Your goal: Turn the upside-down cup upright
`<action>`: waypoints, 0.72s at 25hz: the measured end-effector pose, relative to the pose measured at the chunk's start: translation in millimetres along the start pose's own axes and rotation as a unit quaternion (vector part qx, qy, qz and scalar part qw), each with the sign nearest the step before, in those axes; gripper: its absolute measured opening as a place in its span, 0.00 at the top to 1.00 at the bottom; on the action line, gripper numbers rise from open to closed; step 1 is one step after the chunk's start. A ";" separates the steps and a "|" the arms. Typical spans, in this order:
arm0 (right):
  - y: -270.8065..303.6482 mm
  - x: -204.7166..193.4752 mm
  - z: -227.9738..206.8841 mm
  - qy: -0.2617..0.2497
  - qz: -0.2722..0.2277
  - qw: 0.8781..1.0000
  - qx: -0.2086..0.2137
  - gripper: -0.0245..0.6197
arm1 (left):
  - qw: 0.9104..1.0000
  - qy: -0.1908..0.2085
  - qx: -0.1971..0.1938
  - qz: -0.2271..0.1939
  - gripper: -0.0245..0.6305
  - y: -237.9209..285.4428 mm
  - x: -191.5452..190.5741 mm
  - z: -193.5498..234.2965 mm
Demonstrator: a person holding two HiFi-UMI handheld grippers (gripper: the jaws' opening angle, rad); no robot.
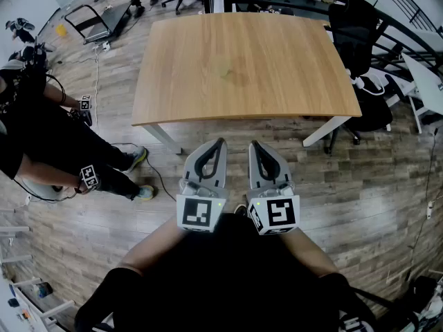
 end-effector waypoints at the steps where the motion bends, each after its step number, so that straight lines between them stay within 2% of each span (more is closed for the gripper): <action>1: -0.3 -1.0 -3.4 0.000 0.001 1.000 0.001 0.94 | 1.000 0.003 0.001 0.000 0.97 1.8 -0.6 -2.0; 11: 0.8 -10.8 -34.9 0.003 0.005 1.000 0.022 0.94 | 1.000 0.012 0.021 0.004 0.97 23.4 -10.4 -21.9; 18: 13.6 -24.7 -51.7 0.010 0.014 0.999 0.040 0.94 | 0.999 0.008 0.046 0.019 0.97 30.8 -28.4 -17.8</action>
Point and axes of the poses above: the fingertips, and each gripper's own axes: y forward along the fingers, z to its left, x out of its top, the point moved 3 cm from there along -y, backward along the fingers, and after that the axes turned 5 degrees about -z, right-handed, at the moved point
